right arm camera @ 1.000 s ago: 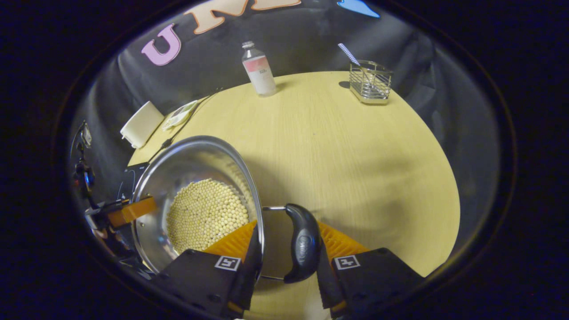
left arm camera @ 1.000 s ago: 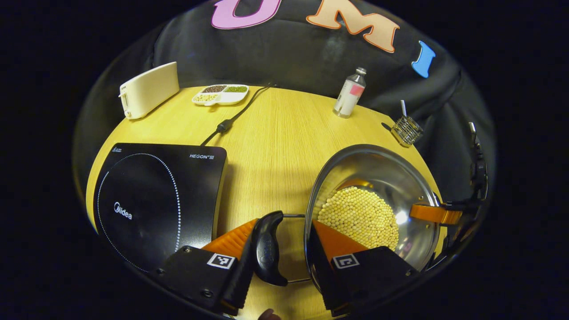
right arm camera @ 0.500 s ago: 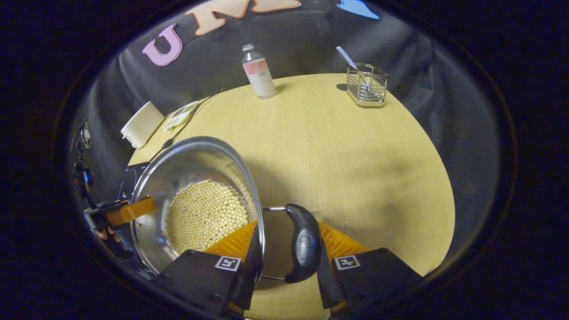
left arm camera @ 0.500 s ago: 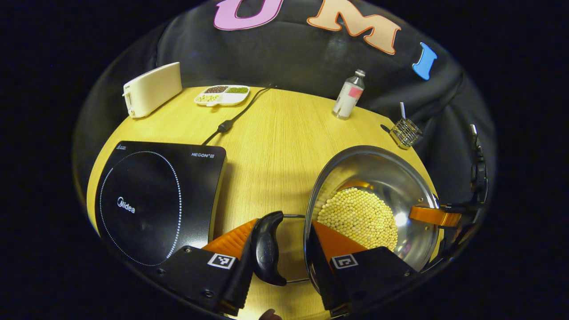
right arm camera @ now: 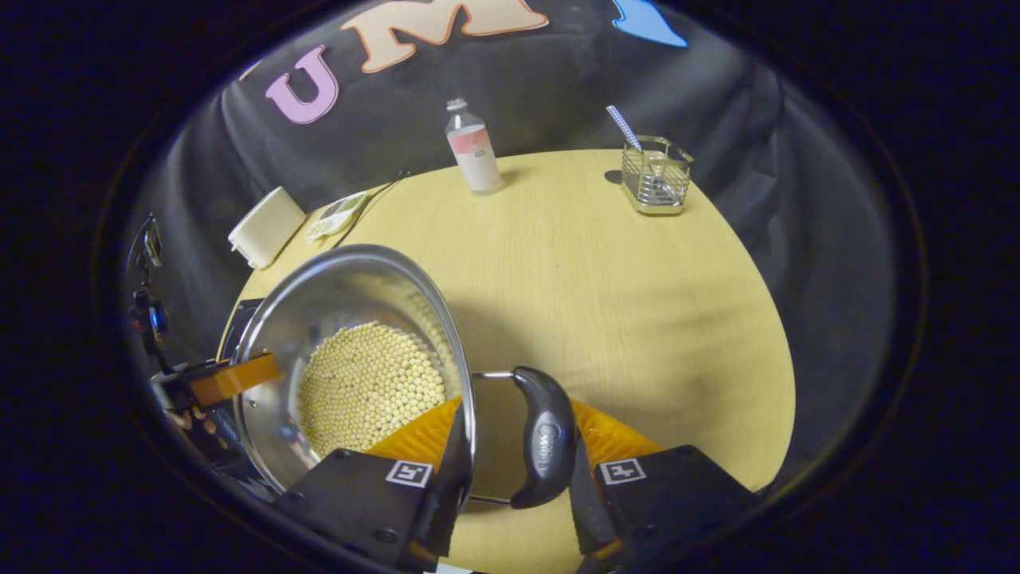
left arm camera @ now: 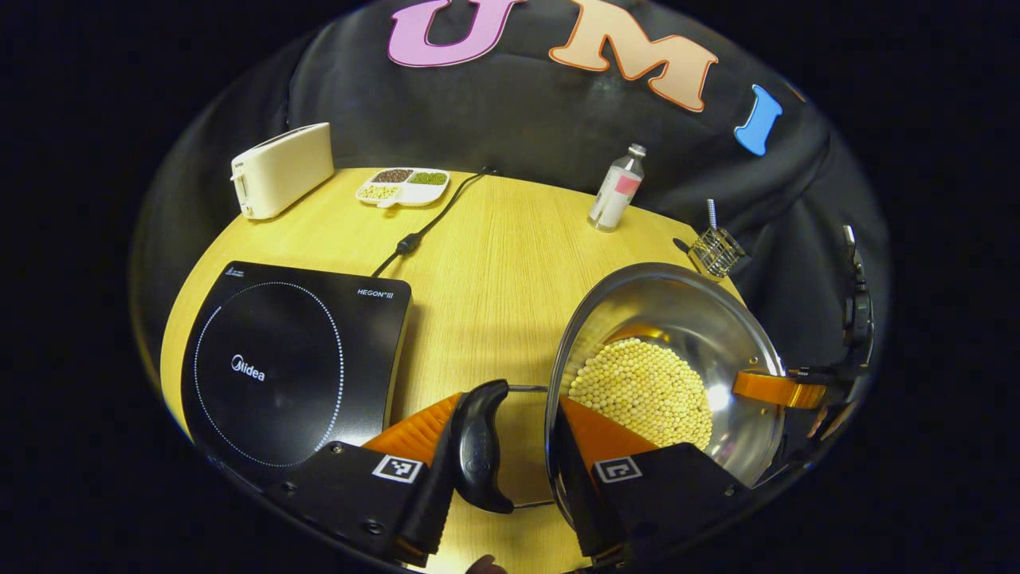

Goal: First push the handle of the pot to place it horizontally, then grasp the pot with both hands and set it on the induction cooktop.

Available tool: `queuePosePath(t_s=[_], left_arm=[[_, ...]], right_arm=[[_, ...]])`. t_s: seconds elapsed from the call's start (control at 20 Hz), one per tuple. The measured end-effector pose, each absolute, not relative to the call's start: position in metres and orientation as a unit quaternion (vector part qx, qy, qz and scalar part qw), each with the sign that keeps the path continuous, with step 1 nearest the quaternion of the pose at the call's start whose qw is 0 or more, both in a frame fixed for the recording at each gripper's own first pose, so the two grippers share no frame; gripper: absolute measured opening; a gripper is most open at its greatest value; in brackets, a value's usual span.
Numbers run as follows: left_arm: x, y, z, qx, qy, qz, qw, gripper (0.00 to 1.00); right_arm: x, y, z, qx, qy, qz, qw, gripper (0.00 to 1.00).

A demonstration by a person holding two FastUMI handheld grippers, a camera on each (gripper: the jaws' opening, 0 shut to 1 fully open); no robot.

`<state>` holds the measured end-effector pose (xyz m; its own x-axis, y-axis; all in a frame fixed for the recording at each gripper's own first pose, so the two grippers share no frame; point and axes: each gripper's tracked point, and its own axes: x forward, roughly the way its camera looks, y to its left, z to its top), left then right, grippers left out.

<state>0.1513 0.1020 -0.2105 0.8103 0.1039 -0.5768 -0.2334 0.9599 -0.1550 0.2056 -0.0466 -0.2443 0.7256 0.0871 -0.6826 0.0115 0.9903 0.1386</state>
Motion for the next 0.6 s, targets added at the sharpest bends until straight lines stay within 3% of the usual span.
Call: queuePosePath(t_s=[0.1,0.2,0.3,0.35,0.5,0.6], left_arm=[[0.148,0.105,-0.206,-0.114,0.302,0.084,0.943,0.64],[0.146,0.109,-0.202,-0.116,0.310,0.073,0.941,0.66],[0.144,0.117,-0.197,-0.114,0.312,0.062,0.941,0.64],[0.142,0.122,-0.196,-0.110,0.313,0.058,0.942,0.64],[0.132,0.147,-0.191,-0.103,0.314,0.052,0.943,0.64],[0.123,0.170,-0.188,-0.105,0.314,0.054,0.942,0.64]], right_arm=[[0.198,-0.042,-0.238,0.067,0.367,0.011,0.928,0.56],[0.190,-0.036,-0.235,0.070,0.363,-0.001,0.929,0.61],[0.184,-0.027,-0.231,0.076,0.362,-0.011,0.929,0.61],[0.183,-0.021,-0.231,0.080,0.361,-0.017,0.929,0.56],[0.178,0.007,-0.229,0.083,0.359,-0.024,0.929,0.61],[0.177,0.034,-0.228,0.085,0.360,-0.023,0.929,0.56]])
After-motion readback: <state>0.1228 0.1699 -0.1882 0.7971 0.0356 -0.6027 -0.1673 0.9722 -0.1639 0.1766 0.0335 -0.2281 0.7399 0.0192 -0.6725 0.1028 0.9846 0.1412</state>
